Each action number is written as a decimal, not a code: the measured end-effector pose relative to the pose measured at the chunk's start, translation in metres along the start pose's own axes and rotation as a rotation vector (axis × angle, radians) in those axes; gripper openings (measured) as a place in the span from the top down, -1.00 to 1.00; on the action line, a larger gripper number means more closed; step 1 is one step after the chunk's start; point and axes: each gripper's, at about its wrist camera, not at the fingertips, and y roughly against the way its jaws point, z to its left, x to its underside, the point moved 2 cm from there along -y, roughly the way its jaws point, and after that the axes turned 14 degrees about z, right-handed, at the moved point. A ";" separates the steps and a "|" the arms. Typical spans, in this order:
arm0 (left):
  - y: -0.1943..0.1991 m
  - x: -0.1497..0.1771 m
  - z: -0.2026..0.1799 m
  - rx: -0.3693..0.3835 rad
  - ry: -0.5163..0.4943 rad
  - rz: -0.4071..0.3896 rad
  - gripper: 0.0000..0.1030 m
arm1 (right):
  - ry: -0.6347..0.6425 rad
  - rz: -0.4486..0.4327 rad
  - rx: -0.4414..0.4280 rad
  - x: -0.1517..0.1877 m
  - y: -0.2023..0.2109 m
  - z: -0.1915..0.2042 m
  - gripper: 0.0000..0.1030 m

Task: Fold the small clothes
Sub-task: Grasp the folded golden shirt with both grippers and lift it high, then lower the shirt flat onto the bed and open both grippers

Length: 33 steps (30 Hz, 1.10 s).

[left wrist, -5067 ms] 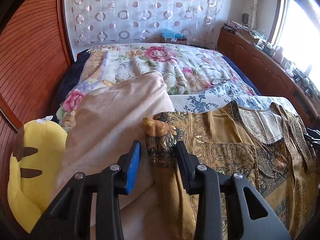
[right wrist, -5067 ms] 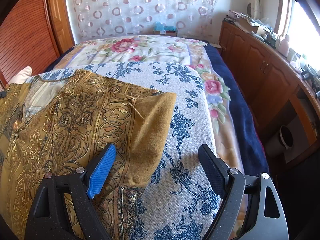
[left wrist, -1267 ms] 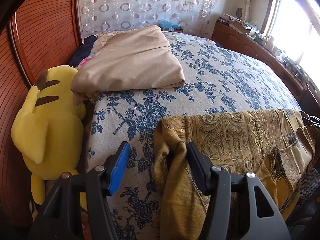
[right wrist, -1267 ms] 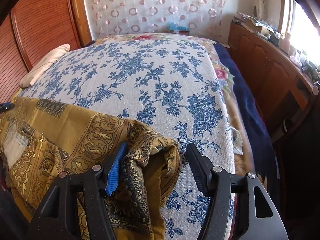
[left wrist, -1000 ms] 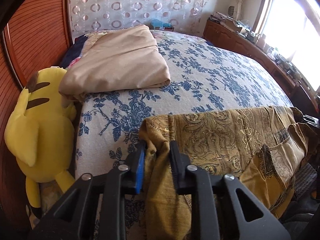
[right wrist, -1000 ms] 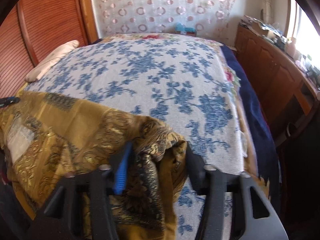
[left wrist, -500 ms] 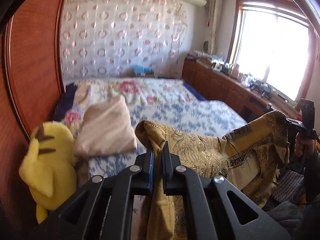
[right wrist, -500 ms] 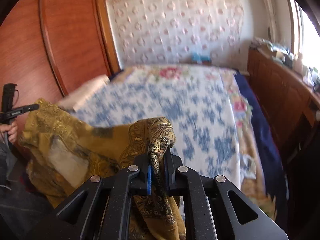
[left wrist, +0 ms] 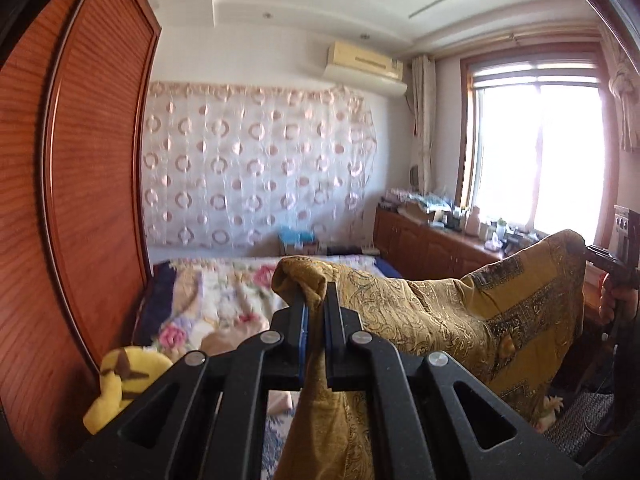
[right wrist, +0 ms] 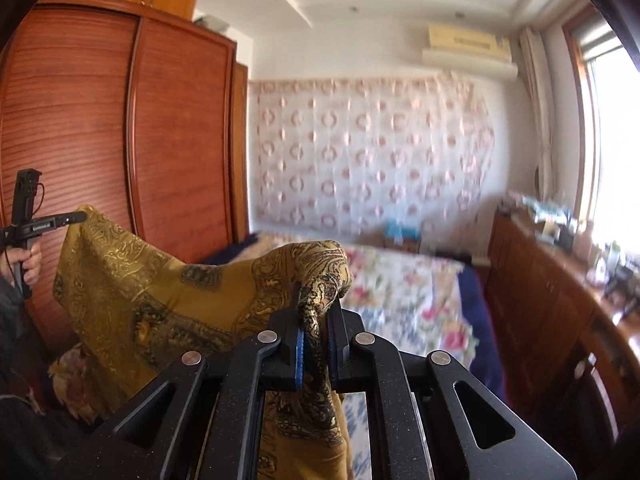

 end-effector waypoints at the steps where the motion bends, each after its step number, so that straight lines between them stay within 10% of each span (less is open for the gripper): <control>1: 0.004 -0.005 0.001 -0.004 -0.001 -0.020 0.95 | 0.002 -0.017 0.004 -0.006 0.005 0.000 0.89; 13: -0.040 -0.064 0.036 -0.091 0.033 -0.067 0.95 | 0.021 -0.111 0.075 -0.095 0.027 -0.015 0.89; 33: -0.349 0.019 0.053 -0.144 0.061 0.351 0.95 | -0.062 0.415 0.108 0.010 -0.343 -0.128 0.89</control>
